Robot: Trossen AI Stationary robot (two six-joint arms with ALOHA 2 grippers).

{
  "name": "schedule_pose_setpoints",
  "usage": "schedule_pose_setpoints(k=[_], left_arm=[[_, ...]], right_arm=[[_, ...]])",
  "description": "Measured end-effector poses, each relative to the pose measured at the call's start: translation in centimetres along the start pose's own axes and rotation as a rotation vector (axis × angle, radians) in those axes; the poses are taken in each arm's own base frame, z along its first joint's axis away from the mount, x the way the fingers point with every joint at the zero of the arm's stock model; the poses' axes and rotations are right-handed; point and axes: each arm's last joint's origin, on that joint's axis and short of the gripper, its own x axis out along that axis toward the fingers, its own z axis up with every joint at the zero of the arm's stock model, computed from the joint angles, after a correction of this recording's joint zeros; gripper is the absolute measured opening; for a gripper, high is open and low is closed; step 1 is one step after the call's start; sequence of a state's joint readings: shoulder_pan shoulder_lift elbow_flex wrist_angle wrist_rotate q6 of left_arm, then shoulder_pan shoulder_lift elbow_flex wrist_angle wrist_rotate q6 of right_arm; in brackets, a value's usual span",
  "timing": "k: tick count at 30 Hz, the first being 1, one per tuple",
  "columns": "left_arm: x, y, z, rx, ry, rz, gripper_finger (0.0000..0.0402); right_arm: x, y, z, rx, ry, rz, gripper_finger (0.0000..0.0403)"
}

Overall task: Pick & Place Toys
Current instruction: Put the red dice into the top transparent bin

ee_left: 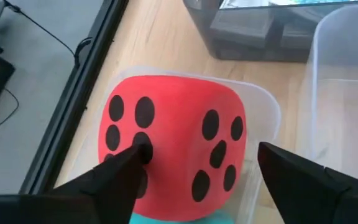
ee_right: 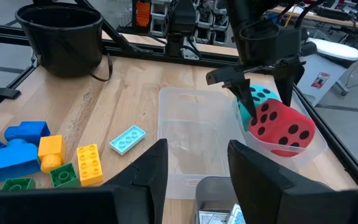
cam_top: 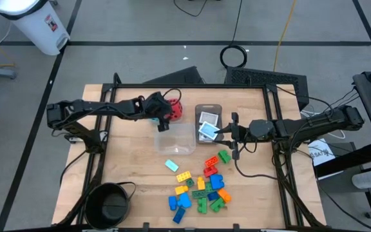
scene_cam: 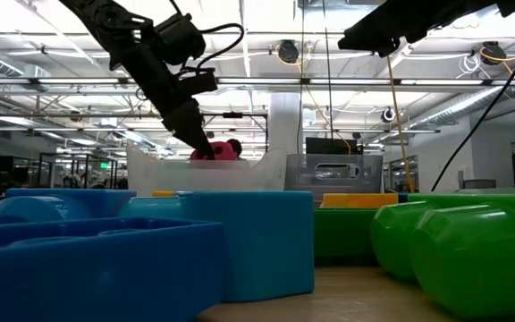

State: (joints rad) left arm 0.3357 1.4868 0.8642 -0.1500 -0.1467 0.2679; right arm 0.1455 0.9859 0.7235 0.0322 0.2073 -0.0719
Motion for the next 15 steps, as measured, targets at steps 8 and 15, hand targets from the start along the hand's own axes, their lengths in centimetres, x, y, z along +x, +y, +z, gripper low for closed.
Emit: schedule_pose_setpoints(k=[8, 15], left_arm=[[-1.3, 0.5, 1.9, 0.009, -0.067, 0.054, 0.0345], [-3.5, 1.3, 3.5, -0.026, -0.171, 0.085, 0.0347]], right_arm=[[0.0, 0.0, 0.0, 0.000, 0.001, 0.000, 0.0139], [0.0, 0.0, -0.1, -0.002, 0.009, 0.001, 0.0139]])
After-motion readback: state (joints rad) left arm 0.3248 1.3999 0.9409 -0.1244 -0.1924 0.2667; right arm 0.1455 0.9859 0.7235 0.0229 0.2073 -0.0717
